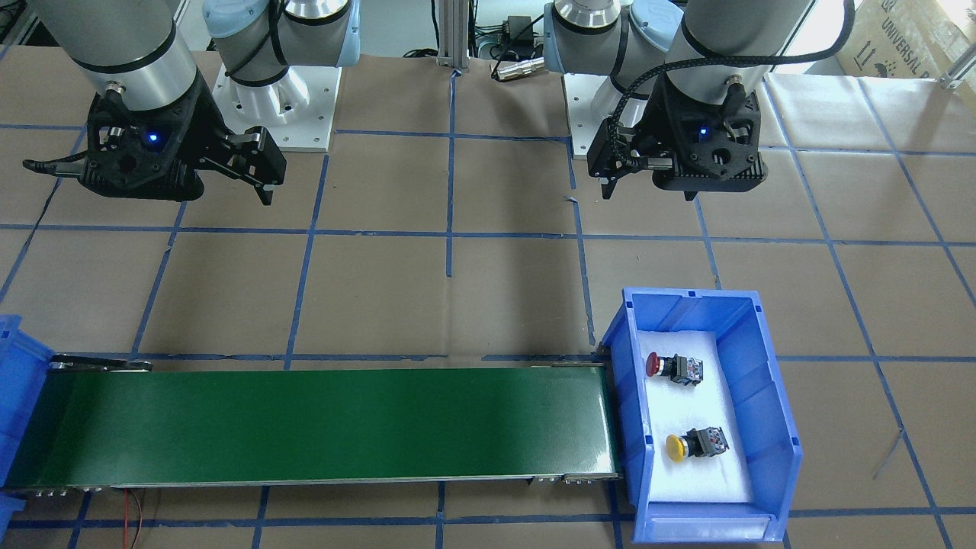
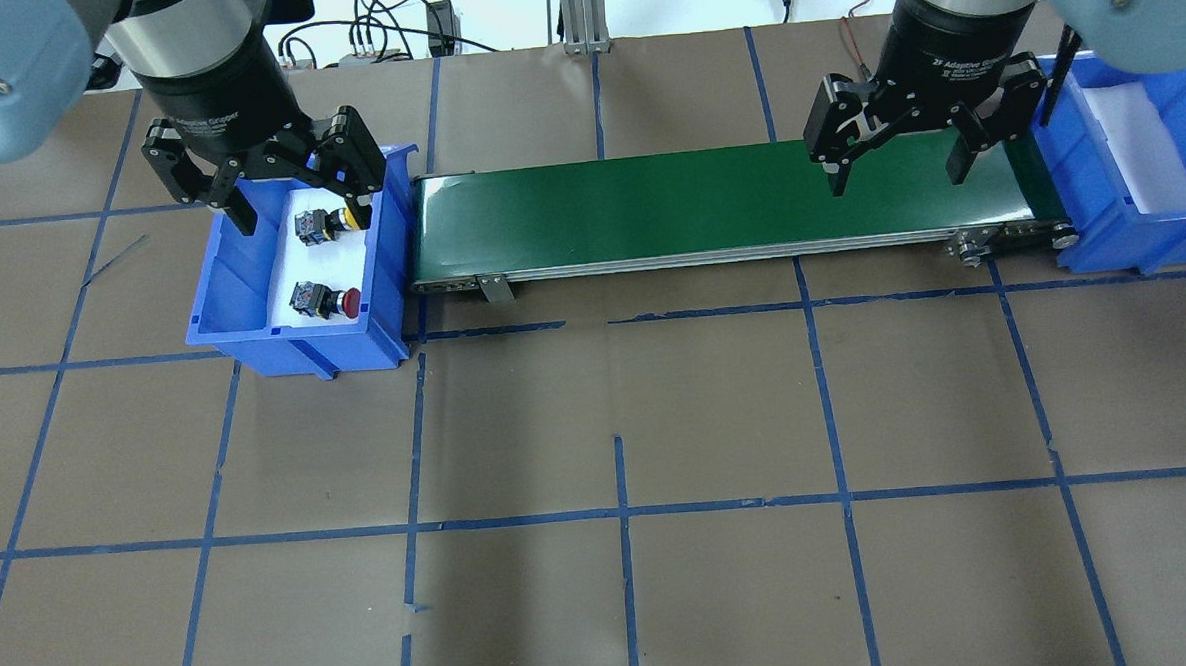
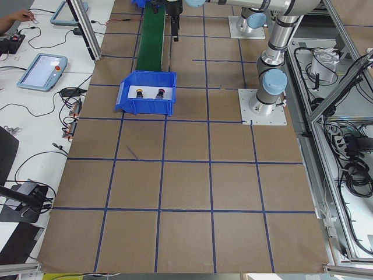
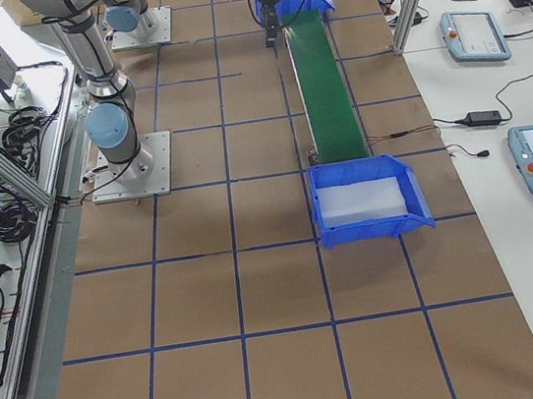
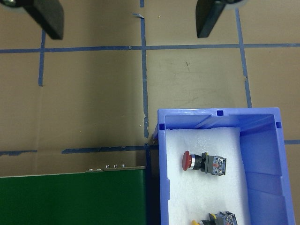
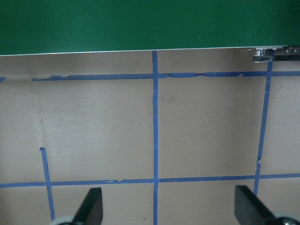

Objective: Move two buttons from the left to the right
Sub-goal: 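Lower the left gripper into the blue bin over the red button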

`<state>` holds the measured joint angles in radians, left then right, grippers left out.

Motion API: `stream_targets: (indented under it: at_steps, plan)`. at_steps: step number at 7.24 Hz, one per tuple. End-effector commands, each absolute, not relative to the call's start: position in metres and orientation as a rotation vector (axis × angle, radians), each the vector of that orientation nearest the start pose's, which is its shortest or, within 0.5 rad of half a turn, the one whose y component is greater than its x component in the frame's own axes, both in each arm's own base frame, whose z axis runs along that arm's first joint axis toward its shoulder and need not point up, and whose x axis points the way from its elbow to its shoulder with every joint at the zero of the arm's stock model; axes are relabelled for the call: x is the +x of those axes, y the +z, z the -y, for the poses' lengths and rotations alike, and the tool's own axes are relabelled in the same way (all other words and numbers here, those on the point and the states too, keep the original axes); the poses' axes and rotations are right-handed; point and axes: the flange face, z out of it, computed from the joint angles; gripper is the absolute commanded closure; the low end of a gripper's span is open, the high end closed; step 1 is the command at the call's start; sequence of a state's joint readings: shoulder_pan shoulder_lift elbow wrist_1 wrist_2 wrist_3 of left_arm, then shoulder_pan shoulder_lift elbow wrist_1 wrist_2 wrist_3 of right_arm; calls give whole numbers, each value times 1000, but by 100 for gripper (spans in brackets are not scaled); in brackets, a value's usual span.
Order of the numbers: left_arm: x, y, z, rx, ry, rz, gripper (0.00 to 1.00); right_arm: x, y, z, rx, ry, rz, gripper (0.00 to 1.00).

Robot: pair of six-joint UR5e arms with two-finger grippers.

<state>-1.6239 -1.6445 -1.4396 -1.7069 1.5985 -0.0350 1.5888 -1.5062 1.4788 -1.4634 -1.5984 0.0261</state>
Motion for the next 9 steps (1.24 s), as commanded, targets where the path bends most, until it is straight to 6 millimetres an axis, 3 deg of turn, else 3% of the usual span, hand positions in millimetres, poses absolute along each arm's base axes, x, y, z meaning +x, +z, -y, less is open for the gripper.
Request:
stream_targets:
  at_steps: [1,3,5,7,8,9]
  plan:
    - [-158,515,498,46,77,-3109,0,140,489,509,10,128,-3168,0]
    - [-152,501,519,26,8,-3101,0,139,489,509,13,128,-3171,0]
    - [-122,470,566,125,-52,-3103,0,140,489,509,10,128,-3168,0]
    - [-94,431,610,549,-119,-3038,0,139,489,509,13,128,-3168,0]
    - [-78,410,622,774,-76,-2996,0,140,489,509,10,128,-3168,0]
    - [-69,399,620,1033,-22,-2918,0,139,490,509,13,125,-3168,0]
